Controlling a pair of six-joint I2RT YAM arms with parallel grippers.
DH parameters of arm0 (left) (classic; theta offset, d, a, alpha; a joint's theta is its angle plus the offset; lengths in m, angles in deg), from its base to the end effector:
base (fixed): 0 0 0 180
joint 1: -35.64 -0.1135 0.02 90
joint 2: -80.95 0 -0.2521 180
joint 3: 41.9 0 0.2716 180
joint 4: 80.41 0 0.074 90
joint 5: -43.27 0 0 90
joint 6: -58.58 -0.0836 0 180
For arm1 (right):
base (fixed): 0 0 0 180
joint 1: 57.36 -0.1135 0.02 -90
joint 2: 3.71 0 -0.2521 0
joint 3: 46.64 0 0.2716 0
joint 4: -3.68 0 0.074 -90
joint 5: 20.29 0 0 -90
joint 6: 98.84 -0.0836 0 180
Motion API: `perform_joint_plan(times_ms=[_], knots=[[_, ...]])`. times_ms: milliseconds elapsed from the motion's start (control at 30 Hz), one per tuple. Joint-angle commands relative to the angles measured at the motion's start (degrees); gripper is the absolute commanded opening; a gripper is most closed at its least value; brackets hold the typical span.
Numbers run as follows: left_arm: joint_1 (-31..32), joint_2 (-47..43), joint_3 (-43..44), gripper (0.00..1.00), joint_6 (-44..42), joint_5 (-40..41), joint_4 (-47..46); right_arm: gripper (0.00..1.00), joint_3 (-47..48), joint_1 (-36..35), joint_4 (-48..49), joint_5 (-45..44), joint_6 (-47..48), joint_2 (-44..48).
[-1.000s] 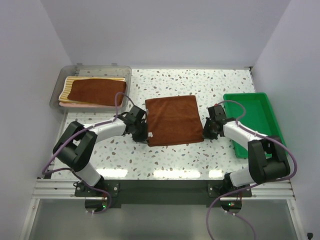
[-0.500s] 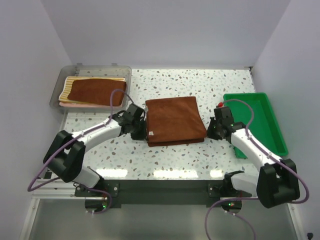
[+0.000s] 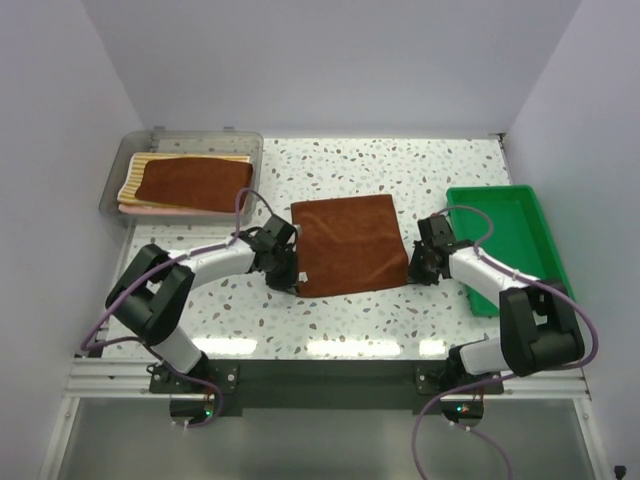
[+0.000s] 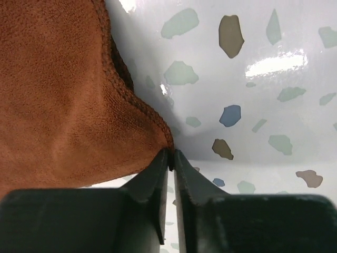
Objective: Fold and stack the towels
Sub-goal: Fold the towel
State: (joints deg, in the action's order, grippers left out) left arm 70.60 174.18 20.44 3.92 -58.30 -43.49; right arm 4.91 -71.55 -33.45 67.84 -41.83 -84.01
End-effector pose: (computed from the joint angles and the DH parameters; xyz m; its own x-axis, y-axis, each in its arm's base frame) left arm 0.2577 -0.2006 0.0814 -0.9796 -0.0065 -0.2007 0.0696 0.9264 -0.3700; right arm 0.2722 0.0660 0.0876 -0.8685 0.3417 -0.3590 0.2871 0.9373 0.1975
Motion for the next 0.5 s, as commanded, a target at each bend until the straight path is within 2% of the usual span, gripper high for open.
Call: perform_joint_plan(times_ms=[0, 33, 67, 133, 167, 267, 367, 433, 467], knots=[[-0.07, -1.64, -0.28, 0.16, -0.53, 3.57, 0.71, 0.16, 0.76, 0.31, -0.68, -3.41, 0.91, 0.13], [-0.07, -3.13, 0.16, 0.21, -0.09, 4.10, 1.32, 0.24, 1.11, 0.40, -1.56, -2.80, 1.26, 0.92], [-0.15, -4.10, 0.42, 0.32, 0.09, 4.71, 2.54, 0.28, 1.55, 0.31, -3.31, -2.62, 1.53, 1.88], [-0.16, -7.25, 1.21, 0.44, 0.87, 6.82, 3.69, 0.39, 3.66, 0.31, -4.99, -2.26, 2.75, 5.22], [-0.24, -8.23, 1.57, 0.55, 1.05, 7.44, 4.57, 0.43, 5.41, 0.31, -6.48, -2.52, 3.37, 6.10], [-0.42, -10.96, 4.02, 0.68, 1.67, 9.81, 6.24, 0.52, 9.97, 0.31, -8.68, -3.40, 6.61, 8.48], [-1.21, -10.79, 7.45, 0.68, 1.23, 10.52, 5.46, 0.54, 14.46, 0.40, -7.03, -2.44, 9.34, 7.87], [-2.08, -8.26, 10.51, 0.62, 0.45, 11.40, 4.15, 0.51, 16.05, 0.31, -4.48, -0.60, 11.11, 5.34], [-2.35, -7.02, 11.75, 0.54, -0.08, 11.31, 3.53, 0.50, 17.89, 0.40, -2.38, 0.89, 11.37, 4.10]])
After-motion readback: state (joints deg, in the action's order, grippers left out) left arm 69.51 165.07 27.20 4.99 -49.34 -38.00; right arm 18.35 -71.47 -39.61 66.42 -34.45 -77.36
